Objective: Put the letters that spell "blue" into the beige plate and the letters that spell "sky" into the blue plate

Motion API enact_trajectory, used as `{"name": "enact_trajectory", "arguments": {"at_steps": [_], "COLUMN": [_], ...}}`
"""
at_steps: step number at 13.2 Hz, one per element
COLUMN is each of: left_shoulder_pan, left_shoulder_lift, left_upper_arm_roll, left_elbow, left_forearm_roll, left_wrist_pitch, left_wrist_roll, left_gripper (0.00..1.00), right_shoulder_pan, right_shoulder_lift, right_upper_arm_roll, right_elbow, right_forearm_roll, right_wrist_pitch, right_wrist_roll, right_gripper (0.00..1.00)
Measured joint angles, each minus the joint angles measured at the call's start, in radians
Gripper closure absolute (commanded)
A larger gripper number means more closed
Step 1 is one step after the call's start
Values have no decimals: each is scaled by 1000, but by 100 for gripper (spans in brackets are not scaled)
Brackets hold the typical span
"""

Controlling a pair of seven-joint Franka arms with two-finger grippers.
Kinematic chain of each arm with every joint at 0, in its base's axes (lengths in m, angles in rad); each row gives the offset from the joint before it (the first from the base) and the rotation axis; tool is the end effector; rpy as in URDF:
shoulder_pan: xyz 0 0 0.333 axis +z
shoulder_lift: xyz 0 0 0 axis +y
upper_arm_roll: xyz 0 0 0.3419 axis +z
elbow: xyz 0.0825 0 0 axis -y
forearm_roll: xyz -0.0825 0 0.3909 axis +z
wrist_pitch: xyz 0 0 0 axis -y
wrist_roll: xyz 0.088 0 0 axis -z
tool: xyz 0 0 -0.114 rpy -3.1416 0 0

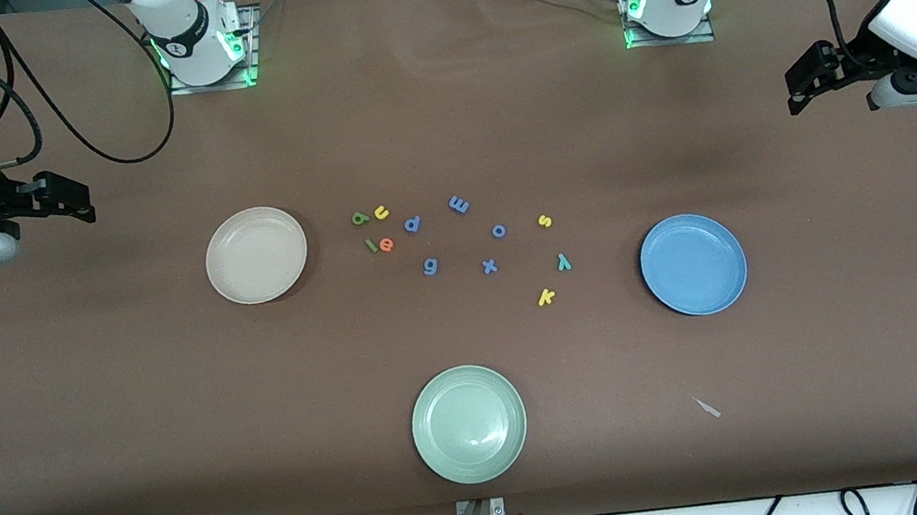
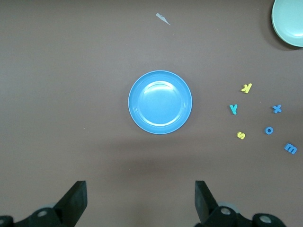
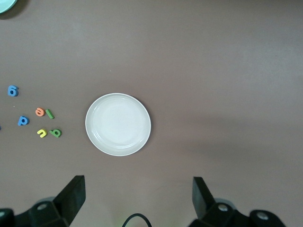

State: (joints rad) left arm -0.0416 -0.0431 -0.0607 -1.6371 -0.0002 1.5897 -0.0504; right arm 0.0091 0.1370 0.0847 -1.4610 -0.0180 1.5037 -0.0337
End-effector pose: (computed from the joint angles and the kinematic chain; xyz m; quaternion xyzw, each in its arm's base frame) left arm 0.5450 -0.0567 0.6371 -0.9997 0.0259 0.0021 0.0014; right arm 0.5961 0.0502 0.6108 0.9969 0.0633 -0.0468 0.0046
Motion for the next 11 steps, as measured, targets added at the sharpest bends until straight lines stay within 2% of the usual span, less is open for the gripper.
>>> {"name": "enact_trajectory", "arguments": {"at_steps": [11], "left_shoulder_pan": [0], "left_shoulder_lift": [0], "left_upper_arm_roll": [-1], "left_elbow": [1], "left_forearm_roll": [0], "left_wrist_pitch": [-9], "left_wrist_roll": [0], "left_gripper": [0], "right_shoulder_pan": [-1], "right_shoulder_lift": [0], "right_upper_arm_roll": [-3], "right_elbow": [0], "right_forearm_roll": [0], "right_wrist_pitch": [0], "right_wrist_roll": [0], "right_gripper": [0]}}
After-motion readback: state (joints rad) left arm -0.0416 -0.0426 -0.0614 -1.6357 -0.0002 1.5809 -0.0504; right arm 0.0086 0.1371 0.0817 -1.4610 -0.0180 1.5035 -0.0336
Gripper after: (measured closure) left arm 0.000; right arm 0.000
